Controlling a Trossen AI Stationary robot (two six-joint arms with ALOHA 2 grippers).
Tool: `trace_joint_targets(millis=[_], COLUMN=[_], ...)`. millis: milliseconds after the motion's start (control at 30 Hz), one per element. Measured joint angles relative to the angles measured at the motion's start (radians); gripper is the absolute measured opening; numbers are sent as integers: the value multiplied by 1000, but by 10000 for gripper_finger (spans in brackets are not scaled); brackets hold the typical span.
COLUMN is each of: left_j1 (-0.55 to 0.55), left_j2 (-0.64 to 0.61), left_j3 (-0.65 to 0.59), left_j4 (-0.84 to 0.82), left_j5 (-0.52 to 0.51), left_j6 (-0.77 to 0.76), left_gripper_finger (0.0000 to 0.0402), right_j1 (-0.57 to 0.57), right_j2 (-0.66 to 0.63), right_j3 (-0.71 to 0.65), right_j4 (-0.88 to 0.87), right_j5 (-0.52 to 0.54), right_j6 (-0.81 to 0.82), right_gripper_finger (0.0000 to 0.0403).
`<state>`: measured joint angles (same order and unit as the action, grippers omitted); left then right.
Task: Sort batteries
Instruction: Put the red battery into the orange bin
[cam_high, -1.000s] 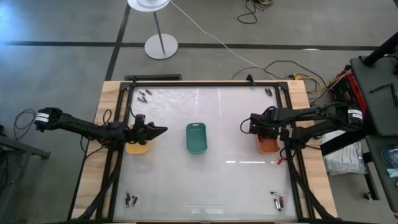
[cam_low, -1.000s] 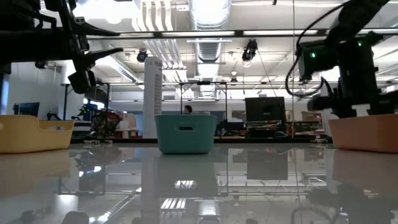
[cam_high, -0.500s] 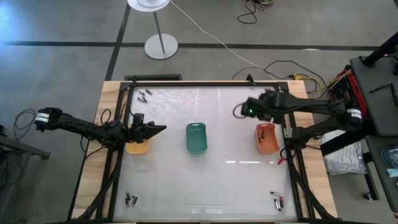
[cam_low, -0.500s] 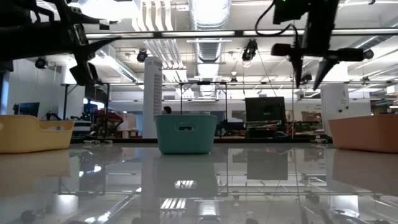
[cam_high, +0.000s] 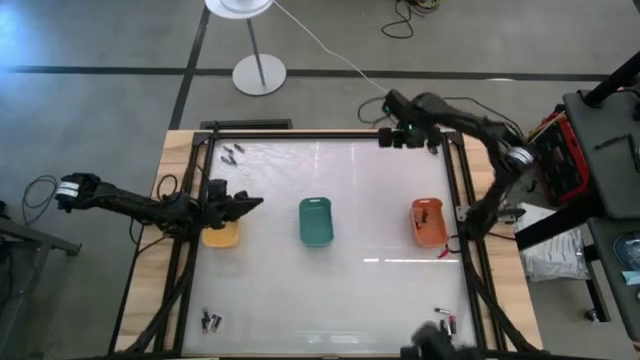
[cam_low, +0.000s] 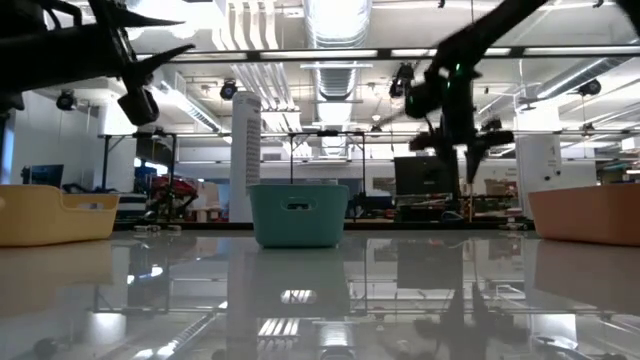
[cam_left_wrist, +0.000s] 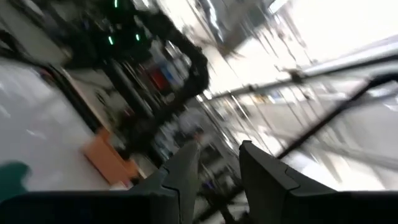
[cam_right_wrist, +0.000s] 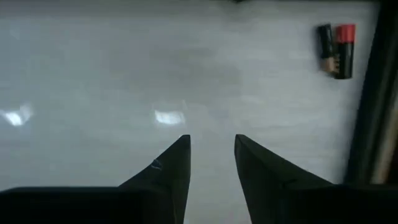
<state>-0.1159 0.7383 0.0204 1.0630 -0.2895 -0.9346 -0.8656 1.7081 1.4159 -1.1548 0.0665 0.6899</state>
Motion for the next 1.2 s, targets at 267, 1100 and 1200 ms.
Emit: trace_joint_targets(millis=[267,1100,1200], left_j1=[66,217,216], left_j2=[0,15,22], left_j3=[0,0,0], left_j4=[-6,-26,-25], left_j5=[-107,-165,-166], left_j6=[17,52,51], left_gripper_finger=[100,100,100], right_j1=[-235,-366,-365], right_j2=[223,512,539], right_j3=[157,561,556], right_j4=[-200,-417,-415], right_j5=[-14,122,113], right_j6=[-275,-543,-592], right_gripper_finger=[111,105,106])
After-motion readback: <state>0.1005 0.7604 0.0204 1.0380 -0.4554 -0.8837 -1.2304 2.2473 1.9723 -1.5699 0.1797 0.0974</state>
